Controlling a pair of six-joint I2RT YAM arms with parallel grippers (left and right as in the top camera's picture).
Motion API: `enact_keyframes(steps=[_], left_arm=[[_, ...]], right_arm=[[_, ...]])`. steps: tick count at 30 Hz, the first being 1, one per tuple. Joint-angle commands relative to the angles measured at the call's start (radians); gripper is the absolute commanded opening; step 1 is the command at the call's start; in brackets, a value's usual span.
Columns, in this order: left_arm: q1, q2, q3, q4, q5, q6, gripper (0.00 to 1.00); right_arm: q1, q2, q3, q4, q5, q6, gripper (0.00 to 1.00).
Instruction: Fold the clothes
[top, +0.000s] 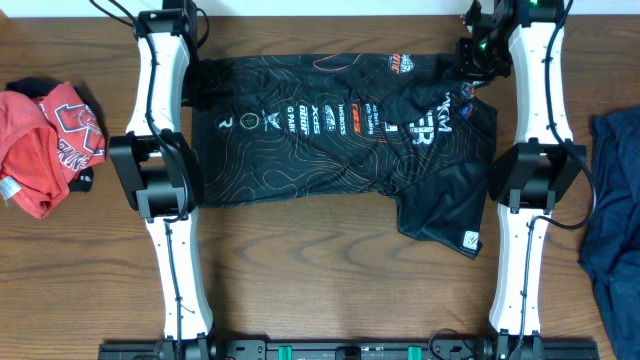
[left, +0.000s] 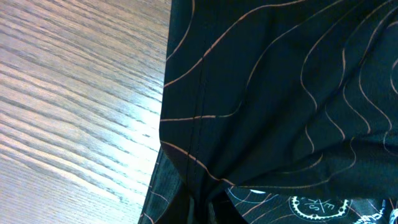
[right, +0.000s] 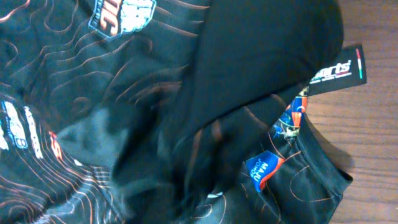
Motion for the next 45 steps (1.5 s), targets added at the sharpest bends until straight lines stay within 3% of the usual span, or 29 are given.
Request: enact_keyframes(steps=[1,2,4,9,12,15,20,22,24,27,31,37,45], left_arm=[[0.008,-0.014,0.000,-0.014,0.011,-0.006,0.15],[0.008,-0.014,0.000,-0.016,0.012,-0.006,0.26],[0.008,-0.014,0.000,-0.019,0.019,-0.006,0.34],[0.008,-0.016,0.001,-0.006,0.022,0.003,0.38],[0.006,-0.041,0.004,0.011,0.021,0.040,0.38],[-0.004,-0.099,0.006,0.026,0.021,0.061,0.38],[-0.029,-0.220,0.006,0.002,0.020,0.086,0.38],[-0.038,-0.266,0.005,-0.013,0.019,0.108,0.38],[-0.043,-0.307,0.005,-0.024,0.018,0.108,0.38],[-0.045,-0.377,0.005,-0.054,0.018,0.108,0.38],[-0.045,-0.449,0.005,-0.141,0.018,0.108,0.38],[-0.060,-0.501,0.005,-0.263,0.017,0.108,0.38],[-0.205,-0.649,0.005,-0.245,-0.053,0.102,0.40]], right_arm=[[0.007,-0.008,0.006,-0.002,0.002,-0.001,0.61],[0.008,-0.008,0.006,-0.002,0.002,-0.001,0.65],[0.008,-0.008,0.006,-0.002,0.002,-0.001,0.84],[0.002,-0.016,0.008,0.040,0.003,-0.001,0.84],[-0.006,-0.045,0.009,0.069,0.003,-0.002,0.72],[-0.014,-0.097,0.009,0.082,0.014,-0.018,0.71],[-0.020,-0.204,0.009,0.061,0.026,-0.053,0.30],[-0.020,-0.250,0.009,0.048,0.026,-0.089,0.30],[-0.020,-0.297,0.009,0.043,0.041,-0.106,0.15],[-0.020,-0.375,0.009,0.020,0.060,-0.106,0.04],[-0.019,-0.462,0.009,-0.080,0.059,-0.122,0.12],[-0.018,-0.531,0.009,-0.185,0.039,-0.116,0.14],[0.010,-0.640,0.008,-0.142,0.009,-0.122,0.20]])
